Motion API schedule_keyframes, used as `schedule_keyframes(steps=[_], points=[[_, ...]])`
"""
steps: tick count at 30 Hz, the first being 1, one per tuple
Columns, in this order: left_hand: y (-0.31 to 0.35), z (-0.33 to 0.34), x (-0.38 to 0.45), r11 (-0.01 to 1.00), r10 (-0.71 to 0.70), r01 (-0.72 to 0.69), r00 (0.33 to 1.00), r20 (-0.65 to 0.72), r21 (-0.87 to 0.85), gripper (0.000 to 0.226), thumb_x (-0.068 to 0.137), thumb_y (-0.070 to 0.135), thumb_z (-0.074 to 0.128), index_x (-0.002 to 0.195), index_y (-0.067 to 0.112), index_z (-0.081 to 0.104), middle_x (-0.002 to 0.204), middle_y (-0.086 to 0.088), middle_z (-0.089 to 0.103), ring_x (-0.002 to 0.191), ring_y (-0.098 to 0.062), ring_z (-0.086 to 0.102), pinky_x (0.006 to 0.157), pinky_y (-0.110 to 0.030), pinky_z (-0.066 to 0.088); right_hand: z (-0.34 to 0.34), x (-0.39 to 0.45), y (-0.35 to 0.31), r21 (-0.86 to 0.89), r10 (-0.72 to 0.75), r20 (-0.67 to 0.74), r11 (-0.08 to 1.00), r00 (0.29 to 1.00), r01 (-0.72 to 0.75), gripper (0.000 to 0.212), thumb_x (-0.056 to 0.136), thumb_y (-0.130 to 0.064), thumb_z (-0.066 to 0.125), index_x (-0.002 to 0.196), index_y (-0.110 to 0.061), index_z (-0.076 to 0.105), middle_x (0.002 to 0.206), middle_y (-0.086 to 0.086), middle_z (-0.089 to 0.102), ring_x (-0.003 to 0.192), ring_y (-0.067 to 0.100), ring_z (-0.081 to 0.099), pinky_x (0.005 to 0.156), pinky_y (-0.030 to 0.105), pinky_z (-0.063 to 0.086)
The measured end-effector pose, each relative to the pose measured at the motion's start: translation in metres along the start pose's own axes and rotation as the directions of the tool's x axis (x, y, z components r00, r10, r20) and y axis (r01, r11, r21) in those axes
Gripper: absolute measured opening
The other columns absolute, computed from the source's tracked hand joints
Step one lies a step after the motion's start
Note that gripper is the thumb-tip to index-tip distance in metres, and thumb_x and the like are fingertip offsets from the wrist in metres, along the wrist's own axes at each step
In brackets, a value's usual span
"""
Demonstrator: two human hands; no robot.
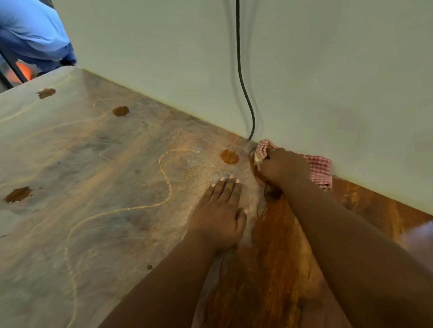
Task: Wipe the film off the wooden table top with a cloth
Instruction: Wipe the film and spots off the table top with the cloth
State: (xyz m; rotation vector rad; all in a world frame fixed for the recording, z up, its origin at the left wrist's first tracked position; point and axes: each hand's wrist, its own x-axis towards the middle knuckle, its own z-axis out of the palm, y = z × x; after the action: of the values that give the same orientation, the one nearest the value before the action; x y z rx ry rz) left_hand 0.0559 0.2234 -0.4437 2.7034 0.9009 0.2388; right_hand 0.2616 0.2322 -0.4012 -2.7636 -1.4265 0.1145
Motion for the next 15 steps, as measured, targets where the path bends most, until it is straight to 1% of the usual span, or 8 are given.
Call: schedule_keyframes(steps=[2,4,6,8,9,11,13,15], points=[[-0.001,0.000,0.001,1.000,0.003,-0.003,1.000,-0.001,-0.002,0.068,0.097,0.049,0.016,0.152,0.014,0.001,0.161,-0.007,-0.001,0.147,-0.019,-0.007,0.117,-0.033,-0.010,0.003,0.006,-0.021,0.054,-0.030,-0.011,0.998,0.999,0.031,0.050,0.095,-0.045,0.024,0.131,-0.025,0.052,0.130,0.009,0.058,0.116,0.032,0.054,0.092,0.043,0.042],[-0.001,0.001,0.003,1.000,0.011,-0.011,1.000,0.008,0.013,0.069,0.097,0.050,0.018,0.152,0.013,-0.001,0.161,-0.008,-0.001,0.147,-0.020,-0.007,0.118,-0.035,-0.009,0.006,-0.004,-0.023,0.073,-0.124,-0.024,0.989,0.992,0.125,0.050,0.097,-0.050,0.024,0.136,-0.031,0.048,0.132,0.006,0.057,0.117,0.031,0.054,0.094,0.043,0.043],[-0.002,0.001,0.004,1.000,-0.003,0.003,1.000,0.010,0.020,0.071,0.097,0.051,0.018,0.152,0.012,-0.003,0.161,-0.008,-0.003,0.147,-0.020,-0.008,0.118,-0.036,-0.008,0.009,-0.026,-0.009,0.036,-0.240,-0.036,0.970,0.970,0.241,0.048,0.097,-0.047,0.027,0.141,-0.034,0.042,0.127,0.008,0.061,0.106,0.030,0.059,0.082,0.036,0.047],[-0.001,0.001,0.004,1.000,-0.017,0.017,1.000,0.006,0.012,0.072,0.096,0.051,0.019,0.152,0.011,-0.003,0.161,-0.009,-0.003,0.147,-0.021,-0.008,0.118,-0.035,-0.009,0.013,-0.053,0.015,-0.006,-0.328,-0.023,0.945,0.944,0.328,0.048,0.096,-0.044,0.030,0.143,-0.037,0.037,0.127,0.009,0.061,0.096,0.027,0.061,0.066,0.030,0.045],[-0.001,0.001,0.004,1.000,-0.018,0.018,1.000,0.006,0.011,0.073,0.096,0.051,0.019,0.152,0.010,-0.003,0.161,-0.010,-0.004,0.147,-0.021,-0.008,0.118,-0.035,-0.009,0.013,-0.065,0.028,-0.017,-0.339,-0.005,0.941,0.941,0.339,0.048,0.096,-0.045,0.031,0.143,-0.040,0.036,0.126,0.010,0.061,0.092,0.026,0.062,0.061,0.028,0.042],[-0.001,0.001,0.003,1.000,-0.019,0.019,1.000,0.008,0.010,0.073,0.096,0.050,0.019,0.152,0.009,-0.004,0.160,-0.010,-0.005,0.147,-0.021,-0.009,0.118,-0.036,-0.009,0.009,-0.071,0.046,-0.018,-0.278,0.027,0.960,0.960,0.279,0.047,0.096,-0.048,0.030,0.142,-0.044,0.034,0.118,0.011,0.065,0.085,0.024,0.061,0.058,0.027,0.039],[-0.001,0.001,0.003,1.000,-0.024,0.024,1.000,0.008,0.013,0.072,0.096,0.049,0.019,0.152,0.009,-0.005,0.160,-0.010,-0.006,0.147,-0.021,-0.010,0.118,-0.036,-0.009,0.005,-0.054,0.041,-0.033,-0.173,0.034,0.984,0.984,0.174,0.048,0.096,-0.048,0.028,0.144,-0.041,0.032,0.119,0.011,0.064,0.092,0.025,0.060,0.064,0.029,0.044],[-0.001,0.001,0.002,1.000,-0.026,0.025,1.000,0.017,0.014,0.071,0.097,0.048,0.018,0.151,0.010,-0.006,0.160,-0.010,-0.007,0.146,-0.021,-0.011,0.118,-0.035,-0.010,0.002,-0.027,0.015,-0.024,-0.086,0.059,0.996,0.995,0.087,0.050,0.096,-0.047,0.028,0.144,-0.033,0.035,0.135,0.009,0.054,0.115,0.031,0.054,0.089,0.040,0.046]])
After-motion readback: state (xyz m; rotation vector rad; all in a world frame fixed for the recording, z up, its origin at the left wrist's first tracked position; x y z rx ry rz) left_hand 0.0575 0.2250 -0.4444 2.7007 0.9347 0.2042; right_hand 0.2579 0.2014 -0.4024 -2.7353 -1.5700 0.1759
